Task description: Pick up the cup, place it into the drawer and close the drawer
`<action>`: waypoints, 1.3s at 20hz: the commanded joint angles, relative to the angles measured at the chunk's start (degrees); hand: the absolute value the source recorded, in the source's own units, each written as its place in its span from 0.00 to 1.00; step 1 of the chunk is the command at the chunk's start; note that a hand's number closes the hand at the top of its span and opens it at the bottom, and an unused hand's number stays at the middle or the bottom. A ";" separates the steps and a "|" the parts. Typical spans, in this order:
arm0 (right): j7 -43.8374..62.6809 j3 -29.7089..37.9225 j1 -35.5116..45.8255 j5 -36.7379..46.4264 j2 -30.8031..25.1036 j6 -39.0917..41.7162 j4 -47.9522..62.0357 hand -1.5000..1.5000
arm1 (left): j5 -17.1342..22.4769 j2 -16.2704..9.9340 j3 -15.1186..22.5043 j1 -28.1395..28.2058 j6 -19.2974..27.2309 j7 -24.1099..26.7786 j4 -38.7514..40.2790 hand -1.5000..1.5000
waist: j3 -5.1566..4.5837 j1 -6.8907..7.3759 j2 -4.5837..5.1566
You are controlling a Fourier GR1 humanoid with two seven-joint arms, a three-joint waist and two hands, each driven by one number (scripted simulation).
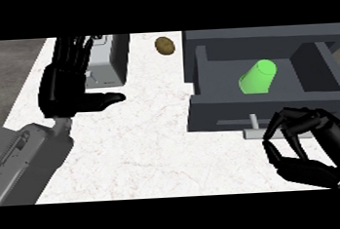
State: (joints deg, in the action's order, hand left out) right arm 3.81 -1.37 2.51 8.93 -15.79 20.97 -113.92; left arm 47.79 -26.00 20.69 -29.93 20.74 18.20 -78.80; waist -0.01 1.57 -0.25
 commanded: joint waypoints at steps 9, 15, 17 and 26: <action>-10.81 -13.03 4.77 29.51 -0.95 -9.01 16.21 1.00 | 1.70 -7.41 -7.60 15.02 -11.11 1.38 -6.24 0.00 | 0.00 -0.79 0.29; -15.80 -12.20 10.69 34.50 1.79 -14.28 34.10 0.00 | -0.09 -6.19 -9.81 22.49 -14.72 4.07 -9.16 0.00 | 0.02 -0.54 0.33; -14.73 -12.66 14.91 37.27 2.44 -14.53 38.93 0.00 | 0.01 -5.63 -10.77 21.82 -15.91 3.57 -7.79 0.00 | 0.02 -0.68 0.38; -23.33 -7.05 27.02 38.62 5.85 -19.67 64.09 0.00 | -1.05 -5.57 -16.63 26.96 -23.60 2.66 -7.18 0.00 | 0.03 -0.86 0.38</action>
State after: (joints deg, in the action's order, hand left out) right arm -16.20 -10.07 26.15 46.57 -11.78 4.07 -58.61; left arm 47.31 -31.75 6.55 -4.54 -0.06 21.94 -86.20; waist 0.01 0.99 0.17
